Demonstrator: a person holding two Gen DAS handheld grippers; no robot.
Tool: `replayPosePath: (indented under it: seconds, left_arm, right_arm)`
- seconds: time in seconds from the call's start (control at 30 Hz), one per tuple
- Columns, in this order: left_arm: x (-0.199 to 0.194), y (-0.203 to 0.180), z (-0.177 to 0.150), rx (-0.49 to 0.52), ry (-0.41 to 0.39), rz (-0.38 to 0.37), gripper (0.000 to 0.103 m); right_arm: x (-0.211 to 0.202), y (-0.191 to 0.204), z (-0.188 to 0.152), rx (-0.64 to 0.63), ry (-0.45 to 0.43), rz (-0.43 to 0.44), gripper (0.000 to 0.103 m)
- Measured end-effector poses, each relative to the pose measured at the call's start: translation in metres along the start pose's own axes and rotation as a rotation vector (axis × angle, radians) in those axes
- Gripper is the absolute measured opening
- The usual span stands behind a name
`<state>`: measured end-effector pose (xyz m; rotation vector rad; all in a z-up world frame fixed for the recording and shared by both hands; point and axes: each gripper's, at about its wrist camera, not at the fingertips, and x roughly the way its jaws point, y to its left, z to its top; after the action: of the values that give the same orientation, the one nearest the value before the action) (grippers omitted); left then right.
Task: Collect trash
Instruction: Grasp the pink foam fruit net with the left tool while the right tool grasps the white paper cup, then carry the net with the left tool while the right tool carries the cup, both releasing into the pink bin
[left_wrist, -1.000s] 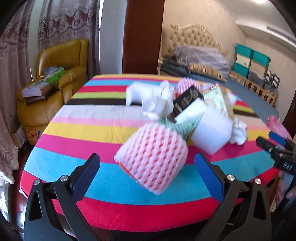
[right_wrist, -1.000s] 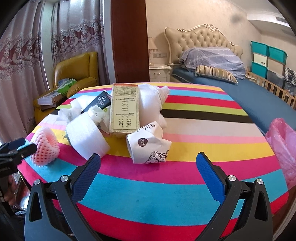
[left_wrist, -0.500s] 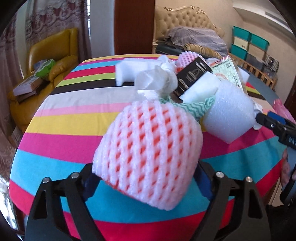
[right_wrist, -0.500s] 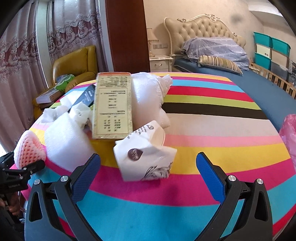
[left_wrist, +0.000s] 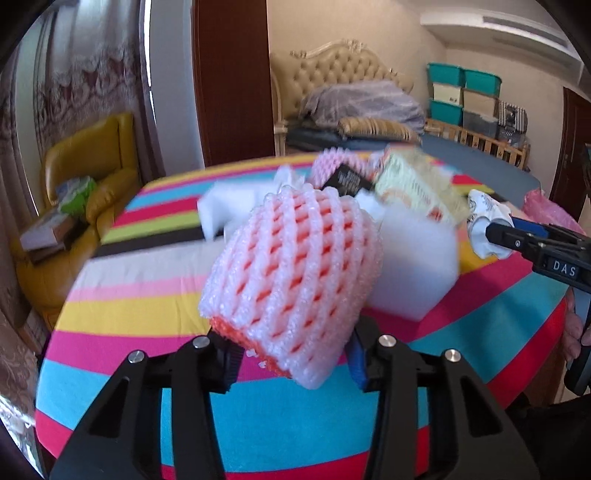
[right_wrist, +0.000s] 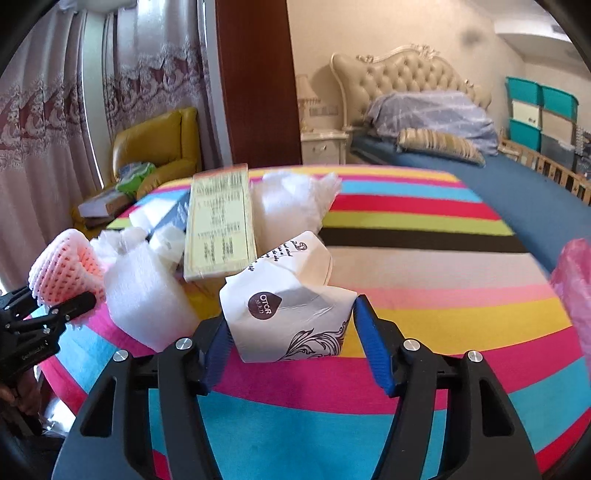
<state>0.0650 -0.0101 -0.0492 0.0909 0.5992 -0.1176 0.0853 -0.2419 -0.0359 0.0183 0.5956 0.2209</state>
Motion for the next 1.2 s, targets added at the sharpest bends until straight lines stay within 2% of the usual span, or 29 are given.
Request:
replayPosePath:
  seconds: [0.27,0.43,0.57,0.7,0.87,1.1,1.2]
  left_arm:
    - [-0.017,-0.02,0.026,0.021,-0.091,-0.036,0.044]
    - [-0.01,-0.058,0.049,0.067,-0.106,-0.137,0.045]
    - [0.005,-0.097,0.064,0.099,-0.093,-0.239,0.045]
    - [0.025,-0.149,0.078,0.134,-0.055,-0.372,0.045]
    - [0.044,-0.216,0.092,0.193,-0.022,-0.489,0.045]
    - [0.078,-0.34,0.13,0.271,0.043,-0.689,0.045]
    - [0.097,-0.397,0.147,0.316,0.063,-0.754,0.045]
  right_arm:
    - [-0.023,-0.019,-0.001,0.016,-0.052,-0.029,0.06]
    - [-0.037,-0.044,-0.003,0.046,-0.083,-0.089,0.06]
    - [-0.05,-0.076,-0.006,0.087,-0.096,-0.17,0.06]
    - [-0.062,-0.111,-0.009,0.121,-0.101,-0.256,0.06]
    - [-0.083,-0.164,-0.011,0.163,-0.119,-0.386,0.06]
    - [-0.106,-0.252,-0.024,0.23,-0.108,-0.564,0.06]
    - [-0.112,-0.291,-0.028,0.256,-0.102,-0.611,0.06]
